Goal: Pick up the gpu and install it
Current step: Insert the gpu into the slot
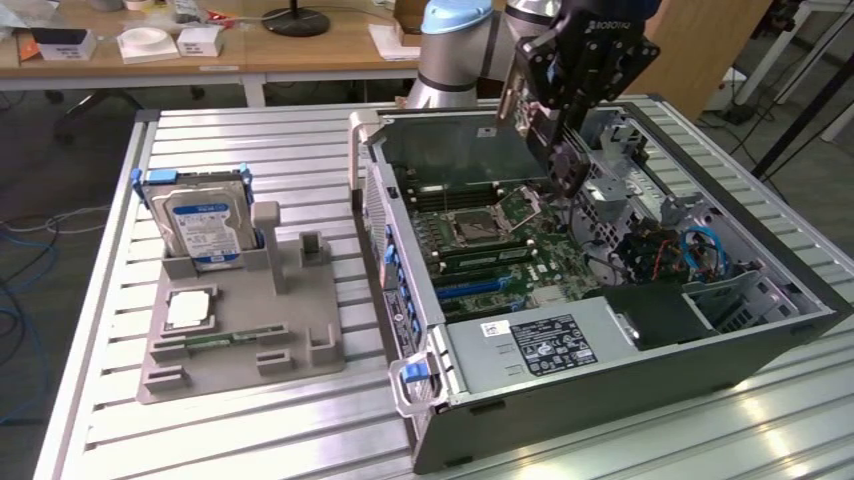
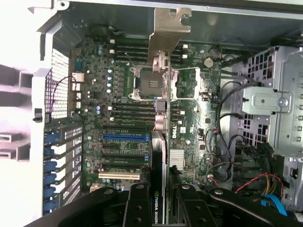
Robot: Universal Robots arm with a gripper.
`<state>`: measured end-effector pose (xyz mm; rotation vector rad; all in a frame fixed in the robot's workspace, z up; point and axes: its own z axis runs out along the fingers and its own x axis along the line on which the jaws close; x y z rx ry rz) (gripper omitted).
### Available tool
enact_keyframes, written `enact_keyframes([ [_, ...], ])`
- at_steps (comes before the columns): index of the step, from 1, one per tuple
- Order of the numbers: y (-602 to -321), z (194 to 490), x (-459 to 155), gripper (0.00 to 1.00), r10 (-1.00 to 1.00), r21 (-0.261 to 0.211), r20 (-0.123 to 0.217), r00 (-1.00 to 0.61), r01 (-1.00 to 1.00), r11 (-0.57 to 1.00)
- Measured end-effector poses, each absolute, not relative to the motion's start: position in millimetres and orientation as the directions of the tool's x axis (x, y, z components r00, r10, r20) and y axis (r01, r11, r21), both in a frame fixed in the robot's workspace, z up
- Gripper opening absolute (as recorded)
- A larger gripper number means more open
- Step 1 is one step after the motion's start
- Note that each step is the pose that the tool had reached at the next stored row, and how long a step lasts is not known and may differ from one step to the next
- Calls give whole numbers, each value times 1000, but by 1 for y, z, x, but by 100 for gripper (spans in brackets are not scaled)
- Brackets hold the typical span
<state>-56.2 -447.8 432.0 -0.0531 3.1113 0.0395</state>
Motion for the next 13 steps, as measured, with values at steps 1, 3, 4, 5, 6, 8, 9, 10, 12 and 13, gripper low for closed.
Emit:
enact_keyframes([
  [1,-448,432,-56,26,-45,25,-30,-999,-45,999],
  [3,-448,432,-56,26,-64,25,-30,-998,-65,998],
  [4,-448,432,-56,26,-73,25,-30,-997,-73,997],
  [5,-448,432,-56,26,-81,25,-30,-996,-82,996],
  [6,-448,432,-56,26,-89,25,-30,-996,-90,996],
  [8,-448,432,-56,26,-102,25,-30,-994,-103,994],
  [9,-448,432,-56,26,-109,25,-30,-994,-109,994],
  [10,-448,432,-56,26,-115,25,-30,-993,-116,993],
  [12,-447,432,-56,26,-127,25,-30,-991,-127,992],
  [13,-447,432,-56,26,-133,25,-30,-991,-134,991],
])
